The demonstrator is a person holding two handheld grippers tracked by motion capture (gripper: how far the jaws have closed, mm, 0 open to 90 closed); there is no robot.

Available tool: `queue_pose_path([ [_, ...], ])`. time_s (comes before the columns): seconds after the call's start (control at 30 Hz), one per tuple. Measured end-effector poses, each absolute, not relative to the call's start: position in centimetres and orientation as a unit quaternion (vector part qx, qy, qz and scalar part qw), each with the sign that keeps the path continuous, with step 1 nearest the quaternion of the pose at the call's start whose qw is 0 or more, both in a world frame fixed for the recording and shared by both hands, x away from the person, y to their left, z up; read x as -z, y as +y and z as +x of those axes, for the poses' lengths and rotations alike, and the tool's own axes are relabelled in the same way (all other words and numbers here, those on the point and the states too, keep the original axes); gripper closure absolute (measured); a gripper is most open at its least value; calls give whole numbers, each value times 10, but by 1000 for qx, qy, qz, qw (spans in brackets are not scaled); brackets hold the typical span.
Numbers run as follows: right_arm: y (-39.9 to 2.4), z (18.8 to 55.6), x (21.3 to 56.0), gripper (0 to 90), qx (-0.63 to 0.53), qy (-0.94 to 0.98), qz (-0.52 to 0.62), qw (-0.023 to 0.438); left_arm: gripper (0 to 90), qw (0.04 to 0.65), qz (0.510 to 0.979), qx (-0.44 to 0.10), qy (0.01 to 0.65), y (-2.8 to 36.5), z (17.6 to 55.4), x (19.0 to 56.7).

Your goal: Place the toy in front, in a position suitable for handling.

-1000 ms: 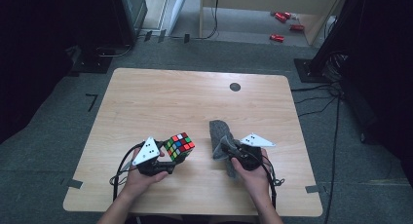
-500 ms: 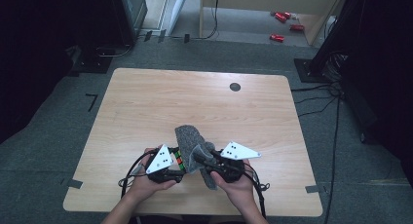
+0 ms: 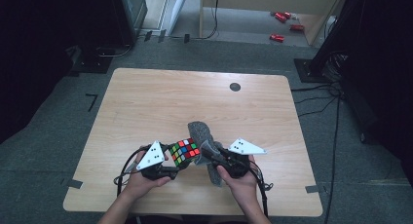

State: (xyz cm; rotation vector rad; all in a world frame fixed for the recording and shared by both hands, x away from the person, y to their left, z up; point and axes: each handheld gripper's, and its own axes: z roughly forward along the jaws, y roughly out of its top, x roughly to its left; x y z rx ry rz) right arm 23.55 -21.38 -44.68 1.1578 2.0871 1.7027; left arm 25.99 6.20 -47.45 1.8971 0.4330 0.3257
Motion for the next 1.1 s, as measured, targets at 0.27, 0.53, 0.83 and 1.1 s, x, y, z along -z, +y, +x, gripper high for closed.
queue_pose_path([
  [0.27, -211, 232, 440, 692, -596, 706, 371, 94, 335, 559, 798, -133, 183, 63, 259, 472],
  [0.53, -215, 241, 452, 692, -598, 706, 377, 50, 335, 579, 783, -119, 195, 68, 262, 471],
  [0.83, -209, 236, 448, 696, -602, 723, 336, 48, 339, 572, 787, -127, 194, 71, 262, 471],
  [1.1, -212, 224, 422, 689, -618, 710, 322, 103, 339, 540, 809, -145, 181, 58, 258, 476],
])
